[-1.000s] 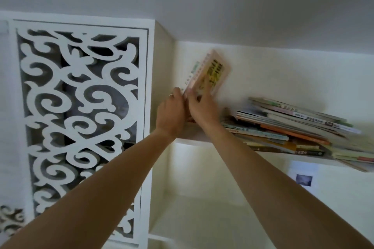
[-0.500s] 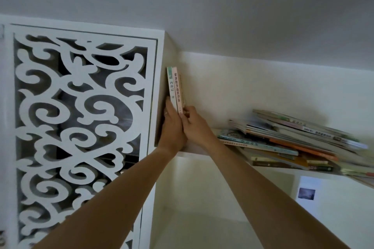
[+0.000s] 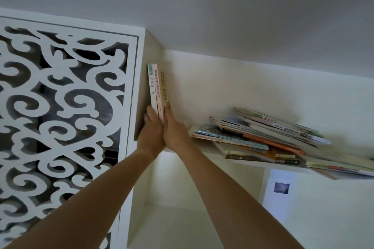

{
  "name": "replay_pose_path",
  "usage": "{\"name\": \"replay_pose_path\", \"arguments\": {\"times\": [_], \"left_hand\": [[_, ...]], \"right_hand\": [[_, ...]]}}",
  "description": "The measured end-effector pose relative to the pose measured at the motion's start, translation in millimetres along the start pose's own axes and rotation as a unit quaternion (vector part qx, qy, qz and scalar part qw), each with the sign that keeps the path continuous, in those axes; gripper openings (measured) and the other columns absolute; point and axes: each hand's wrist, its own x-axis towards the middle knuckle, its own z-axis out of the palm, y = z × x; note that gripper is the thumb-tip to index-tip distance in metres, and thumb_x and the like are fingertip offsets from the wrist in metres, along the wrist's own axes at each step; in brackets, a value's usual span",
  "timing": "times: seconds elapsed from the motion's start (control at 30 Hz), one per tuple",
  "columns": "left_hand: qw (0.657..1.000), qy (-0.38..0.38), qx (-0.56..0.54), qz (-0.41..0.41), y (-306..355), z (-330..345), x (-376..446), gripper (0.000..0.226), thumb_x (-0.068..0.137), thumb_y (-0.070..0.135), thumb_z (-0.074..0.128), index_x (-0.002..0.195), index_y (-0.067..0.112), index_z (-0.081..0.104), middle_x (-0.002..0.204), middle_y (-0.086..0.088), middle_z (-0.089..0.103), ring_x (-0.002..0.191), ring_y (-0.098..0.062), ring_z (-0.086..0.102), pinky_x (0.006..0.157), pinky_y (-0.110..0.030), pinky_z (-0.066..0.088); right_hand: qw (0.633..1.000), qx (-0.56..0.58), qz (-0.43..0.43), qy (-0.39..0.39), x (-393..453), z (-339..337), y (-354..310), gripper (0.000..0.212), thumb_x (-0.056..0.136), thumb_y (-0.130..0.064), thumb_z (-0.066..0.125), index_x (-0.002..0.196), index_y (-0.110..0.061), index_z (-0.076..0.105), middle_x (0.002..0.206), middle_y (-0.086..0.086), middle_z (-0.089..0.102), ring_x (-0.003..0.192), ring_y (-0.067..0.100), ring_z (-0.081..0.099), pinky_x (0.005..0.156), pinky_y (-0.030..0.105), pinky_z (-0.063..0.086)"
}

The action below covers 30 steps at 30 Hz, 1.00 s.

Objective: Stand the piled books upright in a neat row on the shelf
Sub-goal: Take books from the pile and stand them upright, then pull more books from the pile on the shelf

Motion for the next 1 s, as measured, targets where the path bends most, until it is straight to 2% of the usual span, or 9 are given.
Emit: {"name": "replay_pose_path", "arguments": {"times": [0.17, 0.27, 0.33, 0.4, 0.53, 0.7, 0.83, 0.93, 1.0], "left_hand": [[0.96, 0.221, -0.005, 0.173, 48.0, -12.7, -3.6, 0.052, 0.106, 0.029, 0.056, 0.149, 0.001, 0.047, 0.148, -0.02, 0.046, 0.138, -0.039, 0.048, 0.115, -0.051, 0.041], [0.957, 0.126, -0.189, 0.183, 102.1, -33.7, 8.1, 0.043, 0.103, 0.028, 0.056, 0.142, 0.011, 0.052, 0.143, -0.01, 0.053, 0.129, -0.027, 0.052, 0.108, -0.045, 0.046], [0.947, 0.01, -0.256, 0.194, 132.4, -37.8, 10.9, 0.041, 0.104, 0.033, 0.042, 0.136, 0.015, 0.058, 0.133, -0.008, 0.062, 0.116, -0.024, 0.06, 0.097, -0.044, 0.051], [0.94, -0.078, -0.247, 0.222, 156.8, -30.0, 7.1, 0.049, 0.102, 0.039, 0.03, 0.121, 0.015, 0.067, 0.114, -0.008, 0.069, 0.099, -0.024, 0.065, 0.088, -0.043, 0.052], [0.956, -0.076, -0.212, 0.188, 181.1, -0.5, -8.8, 0.046, 0.099, 0.042, 0.03, 0.094, 0.016, 0.067, 0.083, -0.002, 0.064, 0.075, -0.02, 0.059, 0.074, -0.045, 0.052], [0.96, -0.023, -0.247, 0.127, 183.2, 11.9, -19.2, 0.039, 0.099, 0.044, 0.037, 0.088, 0.02, 0.065, 0.079, 0.002, 0.061, 0.073, -0.015, 0.057, 0.071, -0.038, 0.05], [0.963, -0.025, -0.243, 0.118, 185.0, 9.8, -21.2, 0.045, 0.097, 0.048, 0.033, 0.089, 0.02, 0.067, 0.08, 0.003, 0.062, 0.074, -0.013, 0.057, 0.069, -0.031, 0.046], [0.964, -0.027, -0.234, 0.122, 186.0, 6.5, -20.9, 0.051, 0.098, 0.048, 0.027, 0.092, 0.018, 0.068, 0.081, 0.002, 0.064, 0.074, -0.013, 0.057, 0.068, -0.028, 0.043], [0.967, -0.027, -0.223, 0.122, 185.9, 4.0, -20.5, 0.049, 0.1, 0.045, 0.026, 0.094, 0.019, 0.067, 0.08, 0.002, 0.064, 0.072, -0.013, 0.058, 0.066, -0.029, 0.044]], "right_hand": [[0.925, -0.321, -0.159, 0.124, -16.4, -57.9, -8.9, 0.025, 0.1, -0.02, 0.057, 0.125, -0.014, 0.058, 0.108, 0.006, 0.06, 0.092, 0.021, 0.062, 0.074, 0.029, 0.048], [0.871, -0.391, -0.169, 0.245, -15.8, -105.2, 3.6, 0.024, 0.092, -0.017, 0.059, 0.114, -0.011, 0.067, 0.107, 0.008, 0.061, 0.095, 0.025, 0.06, 0.077, 0.036, 0.048], [0.85, -0.435, -0.08, 0.287, -17.9, -136.7, 16.8, 0.025, 0.091, -0.023, 0.056, 0.11, -0.012, 0.068, 0.117, 0.013, 0.059, 0.107, 0.032, 0.054, 0.085, 0.043, 0.043], [0.853, -0.457, 0.108, 0.228, -21.5, -166.8, 34.4, 0.037, 0.097, -0.035, 0.047, 0.124, -0.012, 0.06, 0.139, 0.021, 0.046, 0.13, 0.039, 0.041, 0.102, 0.052, 0.036], [0.884, -0.344, 0.294, 0.118, -29.4, -205.6, 70.8, 0.069, 0.09, -0.066, 0.044, 0.141, -0.019, 0.046, 0.145, 0.024, 0.04, 0.135, 0.045, 0.033, 0.108, 0.061, 0.035], [0.9, -0.369, 0.231, 0.026, -17.9, -243.8, 83.1, 0.092, 0.074, -0.091, 0.042, 0.131, -0.021, 0.06, 0.136, 0.012, 0.057, 0.129, 0.037, 0.043, 0.108, 0.055, 0.031], [0.923, -0.356, 0.134, -0.056, -26.7, -281.9, 90.3, 0.066, 0.08, -0.076, 0.062, 0.131, -0.035, 0.065, 0.138, 0.0, 0.06, 0.122, 0.027, 0.053, 0.109, 0.049, 0.038], [0.932, -0.36, 0.038, -0.016, -32.3, -281.4, 95.7, 0.054, 0.083, -0.067, 0.066, 0.124, -0.033, 0.071, 0.12, -0.001, 0.07, 0.095, 0.017, 0.059, 0.085, 0.033, 0.048], [0.897, -0.44, -0.024, 0.046, -30.7, -267.5, 99.7, 0.045, 0.091, -0.063, 0.059, 0.119, -0.03, 0.072, 0.108, 0.001, 0.073, 0.092, 0.019, 0.062, 0.08, 0.033, 0.049]]}}
